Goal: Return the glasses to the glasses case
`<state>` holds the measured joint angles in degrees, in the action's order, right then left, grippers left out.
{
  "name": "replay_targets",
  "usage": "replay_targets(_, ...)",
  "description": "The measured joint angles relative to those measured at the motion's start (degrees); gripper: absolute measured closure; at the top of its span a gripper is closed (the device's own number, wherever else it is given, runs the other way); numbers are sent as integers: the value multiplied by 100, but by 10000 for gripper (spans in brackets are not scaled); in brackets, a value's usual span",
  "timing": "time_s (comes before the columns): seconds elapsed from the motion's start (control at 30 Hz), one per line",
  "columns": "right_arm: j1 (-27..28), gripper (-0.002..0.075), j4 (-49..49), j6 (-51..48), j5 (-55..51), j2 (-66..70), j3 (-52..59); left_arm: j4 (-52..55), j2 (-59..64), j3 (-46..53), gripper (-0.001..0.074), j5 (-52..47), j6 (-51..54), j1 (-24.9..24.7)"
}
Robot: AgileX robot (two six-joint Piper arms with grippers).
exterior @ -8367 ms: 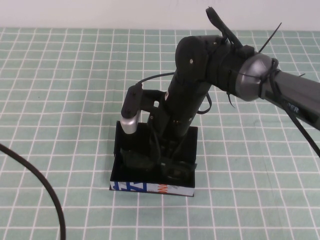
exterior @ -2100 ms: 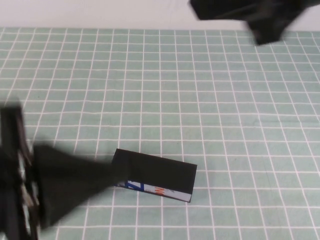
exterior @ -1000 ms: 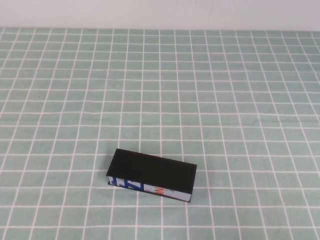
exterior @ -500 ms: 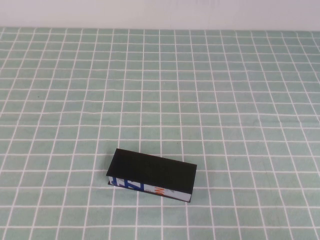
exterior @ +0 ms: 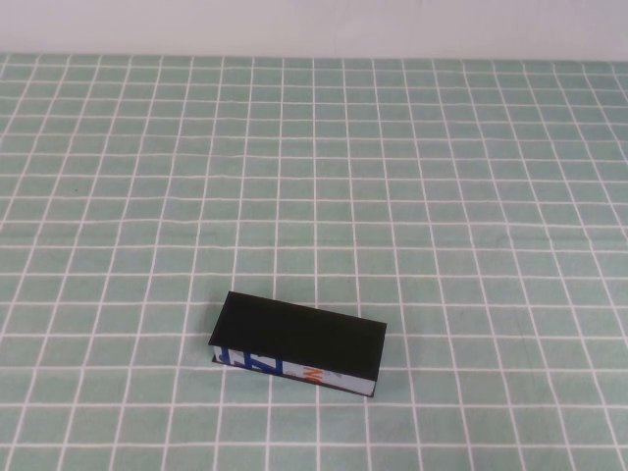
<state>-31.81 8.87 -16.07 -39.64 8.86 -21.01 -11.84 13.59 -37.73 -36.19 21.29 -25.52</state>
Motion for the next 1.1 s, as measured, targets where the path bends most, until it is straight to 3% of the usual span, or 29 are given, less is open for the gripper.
replay_targets(0.23,0,737,13,-10,0,0,0,528,-269,2556,737,3401,-407,317)
replay_targets(0.33,0,737,13,-10,0,0,0,566,-387,3302,737,4160,-744,450)
replay_targets(0.5,0,737,13,-10,0,0,0,585,-910,3770,737,3793,-1093,740)
replay_targets(0.77,0,737,42,-10,-5,0,0,789,-1410,3915,737,2607,-1725,1817)
replay_targets(0.9,0,737,152,-10,-5,0,0,1131,-1419,3915,737,1703,-1922,1955)
replay_targets(1.1,0,737,232,-10,-5,0,0,1253,-1419,3915,737,1606,-1953,1967)
